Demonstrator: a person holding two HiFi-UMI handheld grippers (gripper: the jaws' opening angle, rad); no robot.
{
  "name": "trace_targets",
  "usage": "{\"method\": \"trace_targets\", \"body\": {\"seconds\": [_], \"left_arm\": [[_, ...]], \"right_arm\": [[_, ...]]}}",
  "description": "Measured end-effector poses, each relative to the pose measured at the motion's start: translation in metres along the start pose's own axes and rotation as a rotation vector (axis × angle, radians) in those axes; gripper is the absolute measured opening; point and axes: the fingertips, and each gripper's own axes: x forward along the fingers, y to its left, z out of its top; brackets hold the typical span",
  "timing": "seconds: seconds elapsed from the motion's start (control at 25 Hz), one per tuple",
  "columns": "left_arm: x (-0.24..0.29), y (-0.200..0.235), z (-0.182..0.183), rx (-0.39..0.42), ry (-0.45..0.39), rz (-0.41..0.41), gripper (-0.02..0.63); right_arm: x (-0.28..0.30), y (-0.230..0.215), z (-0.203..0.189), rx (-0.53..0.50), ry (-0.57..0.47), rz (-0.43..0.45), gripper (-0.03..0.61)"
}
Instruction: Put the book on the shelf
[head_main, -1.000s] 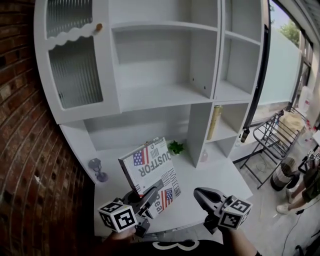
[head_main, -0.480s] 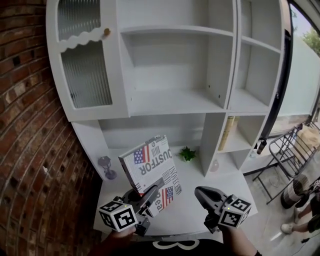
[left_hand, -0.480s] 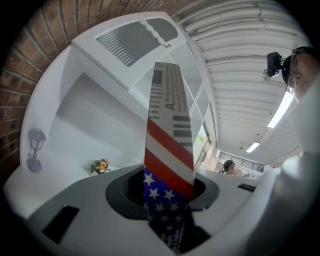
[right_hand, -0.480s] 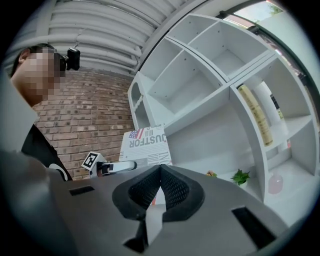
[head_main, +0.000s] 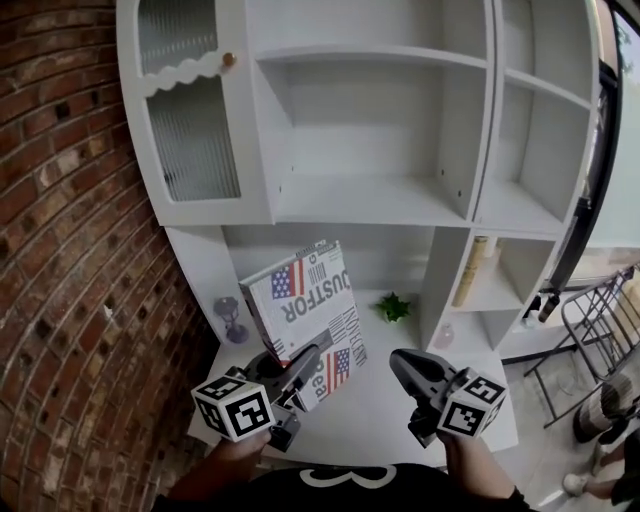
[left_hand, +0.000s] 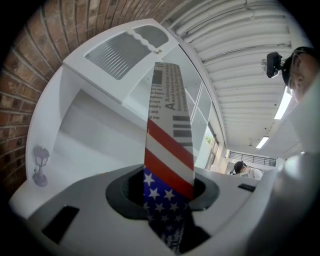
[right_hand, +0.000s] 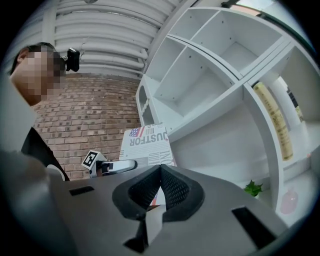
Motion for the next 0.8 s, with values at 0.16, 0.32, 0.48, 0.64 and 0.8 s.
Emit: {"method": "trace_targets", "body": {"seconds": [0.16, 0.32, 0.48, 0.64, 0.8], "left_arm": [[0.003, -0.004, 0.02, 0.041, -0.026, 0.014, 0.153], [0.008, -0.006, 0.038, 0.117, -0.049, 0.038, 0.153], [0.014, -0.01, 0.063, 0.173, -0.076, 0.052, 0.153], [0.015, -0.016, 0.093, 0.231, -0.118, 0.063, 0.153], [0.018, -0.024, 0.117, 0.29, -0.147, 0.073, 0.153]], "right_arm": [[0.005, -0.002, 0.006, -0.005, -0.006, 0.035, 0.011], [0.007, -0.001, 0.007, -0.031, -0.001, 0.072, 0.011], [0.011, -0.004, 0.007, -0.037, 0.012, 0.093, 0.011], [0.013, -0.004, 0.009, -0.044, 0.021, 0.119, 0.011], [0.015, -0.007, 0.011, -0.05, 0.024, 0.128, 0.011]]}}
